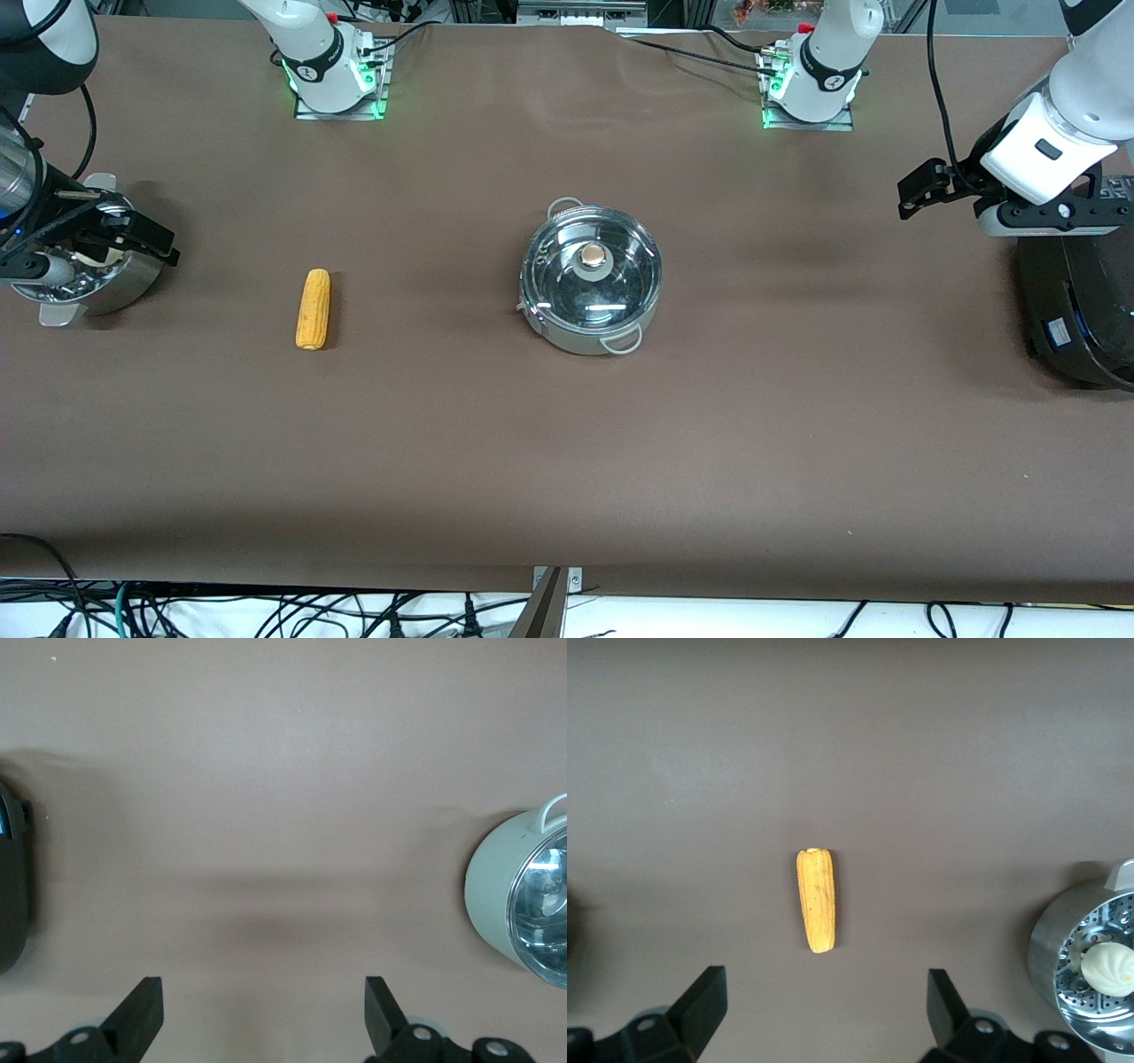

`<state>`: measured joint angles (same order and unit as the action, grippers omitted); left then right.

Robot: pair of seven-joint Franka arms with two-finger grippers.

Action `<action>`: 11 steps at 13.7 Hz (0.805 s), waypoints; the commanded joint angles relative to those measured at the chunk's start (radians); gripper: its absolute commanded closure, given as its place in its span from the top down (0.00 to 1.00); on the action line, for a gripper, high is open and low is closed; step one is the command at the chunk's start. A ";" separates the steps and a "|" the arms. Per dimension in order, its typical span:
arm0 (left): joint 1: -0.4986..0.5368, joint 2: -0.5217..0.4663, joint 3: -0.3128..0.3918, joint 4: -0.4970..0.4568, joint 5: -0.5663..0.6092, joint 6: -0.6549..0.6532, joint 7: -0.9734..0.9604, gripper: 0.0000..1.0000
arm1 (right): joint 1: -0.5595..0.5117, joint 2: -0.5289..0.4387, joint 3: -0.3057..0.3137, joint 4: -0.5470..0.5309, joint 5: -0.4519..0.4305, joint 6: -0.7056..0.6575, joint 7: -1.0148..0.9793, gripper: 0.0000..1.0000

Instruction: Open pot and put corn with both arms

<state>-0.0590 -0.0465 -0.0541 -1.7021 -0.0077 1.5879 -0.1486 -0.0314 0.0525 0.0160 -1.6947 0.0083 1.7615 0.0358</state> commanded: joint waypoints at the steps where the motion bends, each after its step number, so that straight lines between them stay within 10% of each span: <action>1: 0.005 0.017 -0.001 0.028 -0.021 -0.012 0.027 1.00 | -0.012 -0.007 0.013 -0.005 -0.016 0.007 0.012 1.00; 11: 0.001 0.019 -0.004 0.029 -0.014 -0.019 0.029 1.00 | -0.010 -0.007 0.015 -0.005 -0.016 0.007 0.010 1.00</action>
<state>-0.0619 -0.0411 -0.0567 -1.7016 -0.0077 1.5879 -0.1437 -0.0314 0.0527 0.0163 -1.6947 0.0081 1.7615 0.0358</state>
